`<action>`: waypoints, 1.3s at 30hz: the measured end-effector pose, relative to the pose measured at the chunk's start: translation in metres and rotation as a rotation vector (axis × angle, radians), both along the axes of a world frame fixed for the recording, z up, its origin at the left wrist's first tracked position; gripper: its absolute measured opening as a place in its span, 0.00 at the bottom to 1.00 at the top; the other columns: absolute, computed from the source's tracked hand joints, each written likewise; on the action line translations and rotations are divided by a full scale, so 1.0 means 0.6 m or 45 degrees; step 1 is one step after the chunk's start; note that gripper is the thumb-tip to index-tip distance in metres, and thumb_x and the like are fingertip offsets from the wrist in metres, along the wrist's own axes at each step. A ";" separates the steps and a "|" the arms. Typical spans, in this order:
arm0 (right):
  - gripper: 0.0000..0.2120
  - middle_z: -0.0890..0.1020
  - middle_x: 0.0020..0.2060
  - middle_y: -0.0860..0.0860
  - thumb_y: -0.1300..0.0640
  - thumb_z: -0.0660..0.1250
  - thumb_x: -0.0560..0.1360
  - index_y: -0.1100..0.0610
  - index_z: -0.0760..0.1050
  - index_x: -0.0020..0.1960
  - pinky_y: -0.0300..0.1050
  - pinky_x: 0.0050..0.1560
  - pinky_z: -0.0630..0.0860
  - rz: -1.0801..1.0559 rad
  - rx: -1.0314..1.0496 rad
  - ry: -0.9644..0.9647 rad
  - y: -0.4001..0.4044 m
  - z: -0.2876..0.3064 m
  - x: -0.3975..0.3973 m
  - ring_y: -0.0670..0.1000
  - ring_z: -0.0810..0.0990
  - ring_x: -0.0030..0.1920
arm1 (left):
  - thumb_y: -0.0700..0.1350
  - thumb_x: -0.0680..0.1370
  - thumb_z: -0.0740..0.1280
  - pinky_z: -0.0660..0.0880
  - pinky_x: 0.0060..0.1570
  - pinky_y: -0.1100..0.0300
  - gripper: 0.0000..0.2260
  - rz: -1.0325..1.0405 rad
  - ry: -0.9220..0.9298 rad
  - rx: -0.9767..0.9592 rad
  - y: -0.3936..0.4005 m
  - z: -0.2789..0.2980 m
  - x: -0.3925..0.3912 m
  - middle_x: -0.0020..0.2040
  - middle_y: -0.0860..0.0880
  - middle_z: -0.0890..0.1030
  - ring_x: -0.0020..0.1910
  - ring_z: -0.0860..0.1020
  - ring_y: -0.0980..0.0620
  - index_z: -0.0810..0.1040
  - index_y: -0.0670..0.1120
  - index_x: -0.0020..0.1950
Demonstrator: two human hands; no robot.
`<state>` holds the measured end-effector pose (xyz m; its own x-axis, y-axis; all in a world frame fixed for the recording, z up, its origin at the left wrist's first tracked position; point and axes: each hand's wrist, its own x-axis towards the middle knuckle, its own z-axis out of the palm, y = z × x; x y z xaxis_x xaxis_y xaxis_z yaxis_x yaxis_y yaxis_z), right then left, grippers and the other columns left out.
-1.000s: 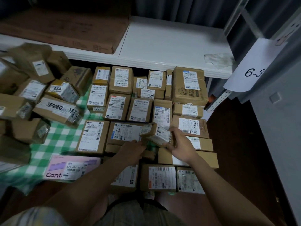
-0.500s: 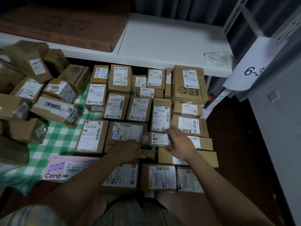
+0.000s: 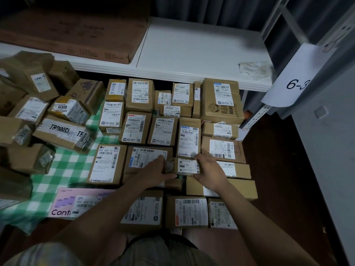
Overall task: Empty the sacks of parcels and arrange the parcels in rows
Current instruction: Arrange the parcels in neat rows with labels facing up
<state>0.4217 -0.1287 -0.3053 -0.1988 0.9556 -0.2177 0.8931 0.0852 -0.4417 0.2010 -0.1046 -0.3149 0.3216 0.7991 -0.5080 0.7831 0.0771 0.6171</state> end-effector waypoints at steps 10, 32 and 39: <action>0.27 0.73 0.64 0.55 0.55 0.73 0.72 0.57 0.69 0.69 0.41 0.59 0.63 0.005 -0.002 0.050 0.000 0.013 -0.002 0.56 0.66 0.67 | 0.59 0.75 0.68 0.69 0.59 0.58 0.35 -0.018 0.030 -0.064 0.004 -0.011 0.008 0.71 0.45 0.68 0.67 0.70 0.47 0.56 0.49 0.76; 0.26 0.72 0.54 0.47 0.50 0.77 0.69 0.55 0.72 0.62 0.37 0.49 0.67 0.088 0.246 0.460 0.055 0.087 -0.198 0.44 0.69 0.54 | 0.45 0.78 0.68 0.75 0.53 0.55 0.19 0.600 -0.463 0.061 0.012 0.041 -0.171 0.51 0.53 0.77 0.53 0.76 0.52 0.68 0.43 0.67; 0.25 0.75 0.58 0.53 0.58 0.74 0.70 0.56 0.71 0.65 0.43 0.55 0.70 0.125 0.186 0.298 0.095 0.085 -0.344 0.54 0.71 0.61 | 0.43 0.80 0.64 0.76 0.46 0.61 0.12 0.679 -0.448 0.124 0.031 0.022 -0.307 0.56 0.48 0.79 0.47 0.78 0.54 0.72 0.45 0.63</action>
<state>0.2154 -0.0718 -0.2543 -0.3205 0.9471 -0.0162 0.7527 0.2443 -0.6114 0.0168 -0.0859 -0.3018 0.0016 0.9323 -0.3618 0.4025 0.3306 0.8537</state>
